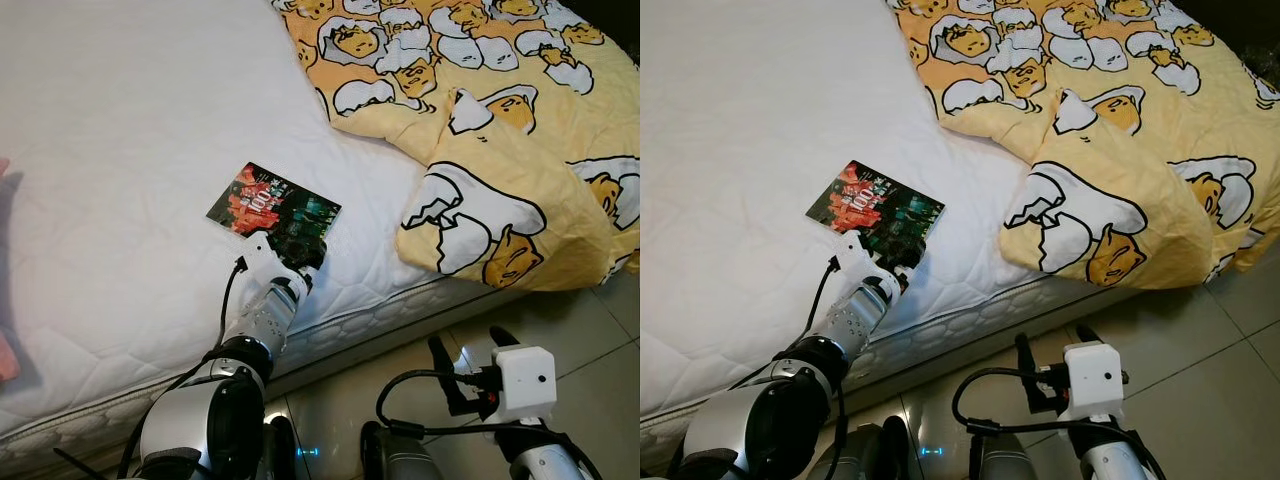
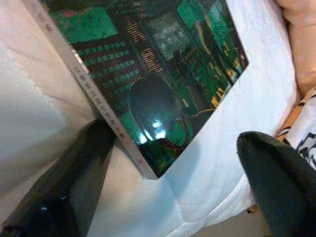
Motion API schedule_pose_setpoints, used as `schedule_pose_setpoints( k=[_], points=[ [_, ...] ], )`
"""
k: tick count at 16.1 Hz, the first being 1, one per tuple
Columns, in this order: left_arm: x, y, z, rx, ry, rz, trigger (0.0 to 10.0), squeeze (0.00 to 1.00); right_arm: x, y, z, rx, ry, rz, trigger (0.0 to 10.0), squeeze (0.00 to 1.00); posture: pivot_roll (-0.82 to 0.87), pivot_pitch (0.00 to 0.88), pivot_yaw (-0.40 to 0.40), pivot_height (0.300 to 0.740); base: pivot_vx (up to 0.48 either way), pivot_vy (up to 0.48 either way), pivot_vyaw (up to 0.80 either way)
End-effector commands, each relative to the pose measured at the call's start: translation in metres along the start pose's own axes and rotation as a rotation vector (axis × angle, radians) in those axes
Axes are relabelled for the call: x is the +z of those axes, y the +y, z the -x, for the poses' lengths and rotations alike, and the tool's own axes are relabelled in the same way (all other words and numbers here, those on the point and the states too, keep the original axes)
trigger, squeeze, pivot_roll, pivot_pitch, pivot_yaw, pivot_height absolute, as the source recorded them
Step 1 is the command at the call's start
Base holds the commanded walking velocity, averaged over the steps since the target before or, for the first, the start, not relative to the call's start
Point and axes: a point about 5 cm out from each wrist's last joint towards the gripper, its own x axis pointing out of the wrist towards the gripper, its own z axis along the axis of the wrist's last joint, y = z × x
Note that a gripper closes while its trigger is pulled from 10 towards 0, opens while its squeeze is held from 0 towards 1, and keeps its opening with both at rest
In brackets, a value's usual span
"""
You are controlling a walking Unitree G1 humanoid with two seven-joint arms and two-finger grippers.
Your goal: Clean up the room
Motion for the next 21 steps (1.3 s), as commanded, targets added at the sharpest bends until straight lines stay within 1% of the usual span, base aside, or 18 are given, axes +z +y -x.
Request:
schedule_pose_setpoints(
  k=[1, 2, 5, 6, 8, 11, 13, 15, 18, 21],
  points=[
    [-0.022, 0.005, 0.004, 0.039, 0.081, 0.042, 0.0, 0.0, 0.0, 0.0, 0.004, -0.003, 0.01, 0.006, 10.0, 0.0, -0.27, 0.241, -0.01, 0.732, 0.0, 0.0, 0.0],
    [-0.021, 0.004, 0.003, 0.039, 0.071, 0.079, 0.0, 0.0, 0.001, -0.001, 0.004, -0.003, 0.01, 0.007, 10.0, 0.0, -0.28, 0.241, -0.011, 0.732, 0.0, 0.0, 0.0],
    [-0.017, 0.0, 0.002, 0.017, 0.05, 0.111, 0.0, 0.0, 0.001, -0.001, 0.005, -0.004, 0.01, 0.01, 10.0, 0.0, -0.28, 0.237, -0.015, 0.732, 0.0, 0.0, 0.0],
    [-0.015, -0.003, 0.001, 0.014, 0.039, 0.142, 0.0, 0.0, 0.001, -0.002, 0.005, -0.003, 0.009, 0.012, 10.0, 0.0, -0.29, 0.235, -0.015, 0.732, 0.0, 0.0, 0.0],
    [-0.01, -0.001, 0.0, 0.025, 0.017, 0.198, 0.0, 0.0, 0.002, -0.002, 0.005, -0.003, 0.007, 0.013, 10.0, 0.0, -0.29, 0.234, -0.014, 0.732, 0.0, 0.0, 0.0],
    [-0.012, -0.002, 0.0, 0.018, 0.022, 0.189, 0.0, 0.0, 0.002, -0.001, 0.005, 0.001, 0.006, 0.011, 10.0, 0.0, -0.28, 0.237, -0.014, 0.732, 0.0, 0.0, 0.0],
    [-0.013, -0.003, 0.0, 0.009, 0.02, 0.197, 0.0, 0.0, 0.002, 0.0, 0.005, 0.002, 0.007, 0.008, 10.0, 0.0, -0.28, 0.24, -0.013, 0.732, 0.0, 0.0, 0.0],
    [-0.013, -0.007, 0.0, -0.008, 0.019, 0.221, 0.0, 0.0, 0.002, 0.0, 0.005, 0.003, 0.006, 0.006, 10.0, 0.0, -0.29, 0.241, -0.011, 0.732, 0.0, 0.0, 0.0],
    [-0.014, -0.011, -0.001, -0.026, 0.021, 0.222, 0.0, 0.0, 0.002, 0.0, 0.006, -0.001, 0.008, 0.005, 10.0, 0.0, -0.29, 0.24, -0.01, 0.732, 0.0, 0.0, 0.0],
    [-0.01, -0.016, -0.002, -0.06, 0.013, 0.226, 0.0, 0.0, 0.003, -0.002, 0.002, -0.008, 0.005, -0.002, 10.0, 0.0, -0.28, 0.228, -0.007, 0.732, 0.0, 0.0, 0.0]
  ],
)
